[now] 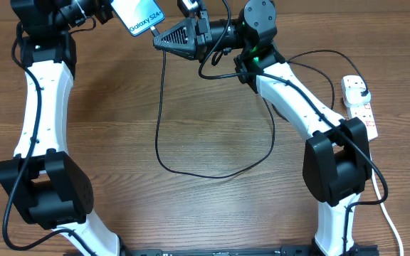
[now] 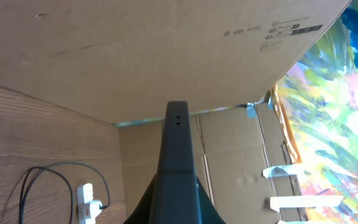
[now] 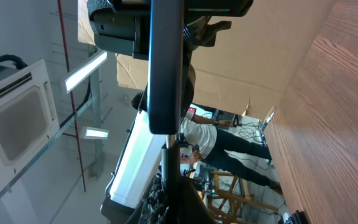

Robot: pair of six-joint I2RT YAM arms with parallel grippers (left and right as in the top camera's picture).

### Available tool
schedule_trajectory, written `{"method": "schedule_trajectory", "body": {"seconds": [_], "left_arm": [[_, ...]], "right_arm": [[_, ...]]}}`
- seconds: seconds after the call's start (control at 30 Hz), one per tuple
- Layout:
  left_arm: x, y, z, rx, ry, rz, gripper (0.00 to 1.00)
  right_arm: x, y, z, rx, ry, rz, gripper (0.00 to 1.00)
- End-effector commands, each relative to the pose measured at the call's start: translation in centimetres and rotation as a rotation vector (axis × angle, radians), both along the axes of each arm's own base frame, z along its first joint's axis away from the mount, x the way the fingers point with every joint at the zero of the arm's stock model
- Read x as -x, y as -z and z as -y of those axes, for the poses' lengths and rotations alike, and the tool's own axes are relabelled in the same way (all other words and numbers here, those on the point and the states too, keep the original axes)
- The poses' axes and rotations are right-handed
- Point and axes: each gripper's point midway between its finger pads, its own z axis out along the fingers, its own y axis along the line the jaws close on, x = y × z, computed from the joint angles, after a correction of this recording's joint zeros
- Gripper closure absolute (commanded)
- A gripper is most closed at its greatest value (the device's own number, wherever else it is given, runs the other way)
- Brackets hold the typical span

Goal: Plug charger to phone and switch on socket

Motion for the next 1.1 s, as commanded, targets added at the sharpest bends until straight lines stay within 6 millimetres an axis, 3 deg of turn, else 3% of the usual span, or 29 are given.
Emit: {"method": "schedule_trajectory", "body": {"seconds": [0.0,1.07], "left_arm": [[1.6,-2.0,1.7,0.005,0.068,0.027,0.96],[1.1,-2.1,1.7,0.005,0.039,0.034,0.96]], "right_arm": [[-0.7,-2.3,0.7,-0.041,0.069,0.026,0.96],[0.4,-2.3,-0.4,-0.039,0.036,0.026,0.96]]}}
